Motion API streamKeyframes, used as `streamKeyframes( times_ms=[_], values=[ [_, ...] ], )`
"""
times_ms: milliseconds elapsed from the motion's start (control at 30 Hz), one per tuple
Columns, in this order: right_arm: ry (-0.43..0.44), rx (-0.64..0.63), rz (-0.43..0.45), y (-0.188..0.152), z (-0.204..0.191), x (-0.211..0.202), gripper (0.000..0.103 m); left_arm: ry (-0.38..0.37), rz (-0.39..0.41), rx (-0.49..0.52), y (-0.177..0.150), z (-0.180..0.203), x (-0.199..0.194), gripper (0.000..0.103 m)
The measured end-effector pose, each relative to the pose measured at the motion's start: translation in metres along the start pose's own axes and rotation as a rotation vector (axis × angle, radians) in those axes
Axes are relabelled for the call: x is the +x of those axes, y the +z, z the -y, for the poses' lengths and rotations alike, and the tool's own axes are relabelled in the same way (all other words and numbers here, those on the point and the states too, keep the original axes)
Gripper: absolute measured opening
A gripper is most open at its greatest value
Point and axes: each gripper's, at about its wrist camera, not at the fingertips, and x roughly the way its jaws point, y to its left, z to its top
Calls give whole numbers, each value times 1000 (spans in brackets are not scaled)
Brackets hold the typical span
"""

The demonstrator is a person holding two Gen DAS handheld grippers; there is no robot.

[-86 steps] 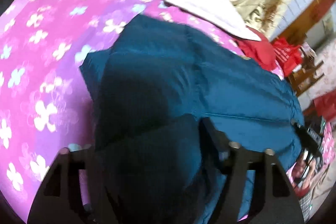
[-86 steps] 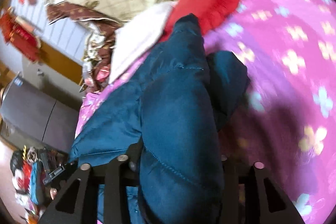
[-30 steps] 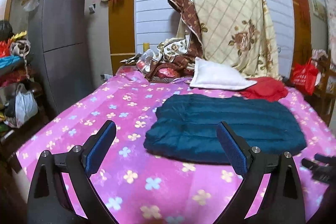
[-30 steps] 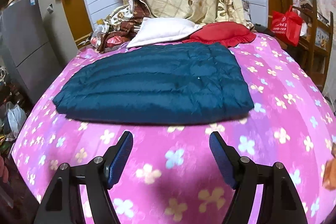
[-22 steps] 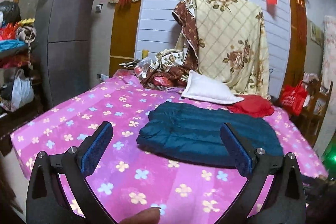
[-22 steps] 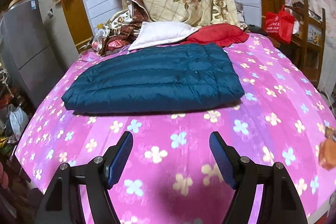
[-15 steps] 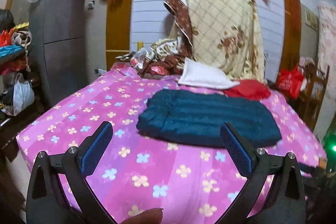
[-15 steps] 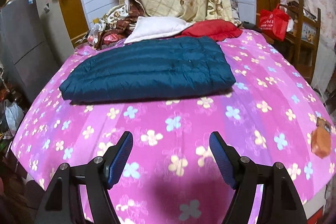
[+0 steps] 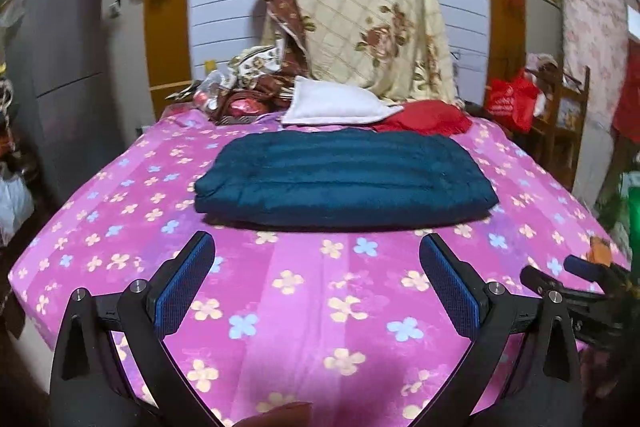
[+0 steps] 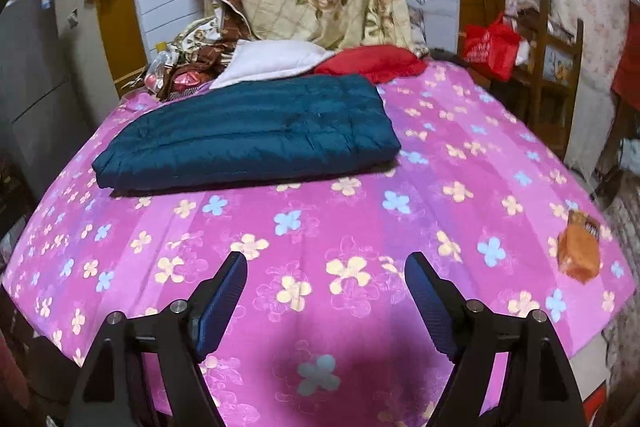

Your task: Fold large clothes

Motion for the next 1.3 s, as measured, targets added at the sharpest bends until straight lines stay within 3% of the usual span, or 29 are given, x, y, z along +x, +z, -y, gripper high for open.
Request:
streamKeyframes(
  times_ms=[300,567,867,1300],
  values=[
    [-18,30,-20,-6,12,7,79,-31,-84,27,-9,16,15,102],
    [-20,1,-28,-7,-1,5,79,-22,-107,14,-15,11,14,102],
    [-33,-61,-25,-8,-27,0,79,-18,-152,-26,-25,-7,12,102],
    [-56,-107,-32,-11,-50,-3,79,52,-190,-98,-29,-37,6,102]
  ],
)
